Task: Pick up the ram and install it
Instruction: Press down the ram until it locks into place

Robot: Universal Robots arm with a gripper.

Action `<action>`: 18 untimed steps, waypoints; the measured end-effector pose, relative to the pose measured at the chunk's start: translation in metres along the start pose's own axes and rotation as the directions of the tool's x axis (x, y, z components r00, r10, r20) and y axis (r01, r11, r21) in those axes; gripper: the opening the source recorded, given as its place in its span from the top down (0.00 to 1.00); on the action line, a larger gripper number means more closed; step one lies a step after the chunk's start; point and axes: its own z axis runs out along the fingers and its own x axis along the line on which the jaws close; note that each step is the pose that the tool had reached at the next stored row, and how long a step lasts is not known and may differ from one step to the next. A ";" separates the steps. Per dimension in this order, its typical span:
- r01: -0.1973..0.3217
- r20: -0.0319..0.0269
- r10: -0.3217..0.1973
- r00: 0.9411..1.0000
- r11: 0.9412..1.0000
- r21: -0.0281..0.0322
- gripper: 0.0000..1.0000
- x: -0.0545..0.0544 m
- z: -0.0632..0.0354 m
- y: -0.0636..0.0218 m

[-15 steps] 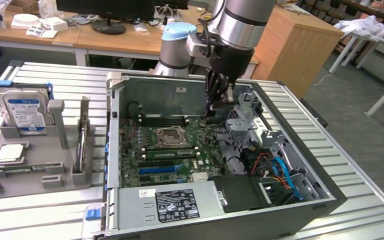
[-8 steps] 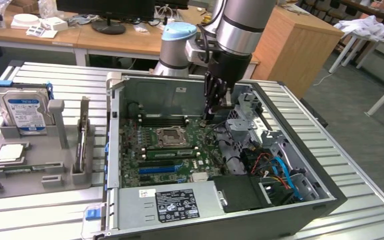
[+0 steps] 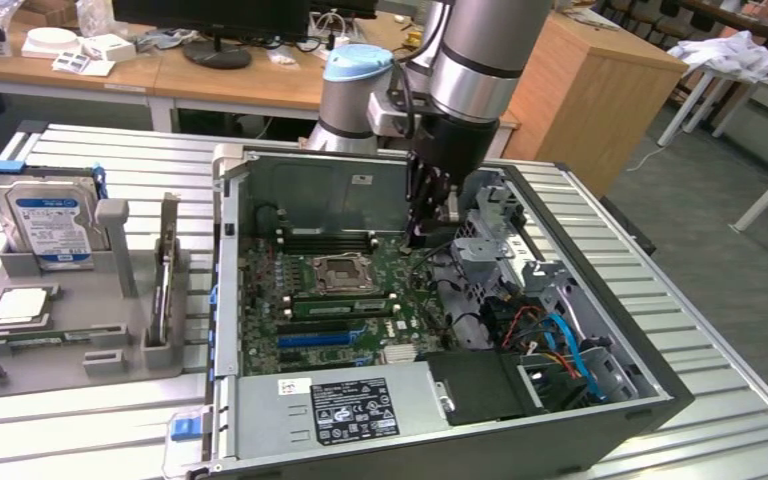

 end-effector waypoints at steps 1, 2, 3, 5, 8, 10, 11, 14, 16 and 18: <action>0.000 0.000 0.000 1.000 1.000 0.000 0.89 0.000 0.0016 0.0000; 0.000 0.000 0.000 1.000 1.000 0.000 0.89 0.000 0.0033 0.0000; 0.000 0.000 0.000 1.000 1.000 0.000 0.89 0.000 0.0048 0.0000; 0.000 0.000 0.000 1.000 1.000 0.000 0.89 0.000 0.0078 -0.0001; 0.000 0.000 0.000 1.000 1.000 0.000 0.89 0.000 0.0118 -0.0001; 0.000 0.000 0.000 1.000 1.000 0.000 0.89 0.000 0.0142 -0.0001; 0.000 0.000 0.000 1.000 1.000 0.000 0.89 0.000 0.0155 -0.0001; 0.000 0.000 0.000 1.000 1.000 0.000 0.89 0.000 0.0188 -0.0002; 0.000 0.000 0.000 1.000 1.000 0.000 0.89 0.000 0.0212 -0.0002; 0.000 0.000 0.000 1.000 1.000 0.000 0.89 0.000 0.0236 -0.0002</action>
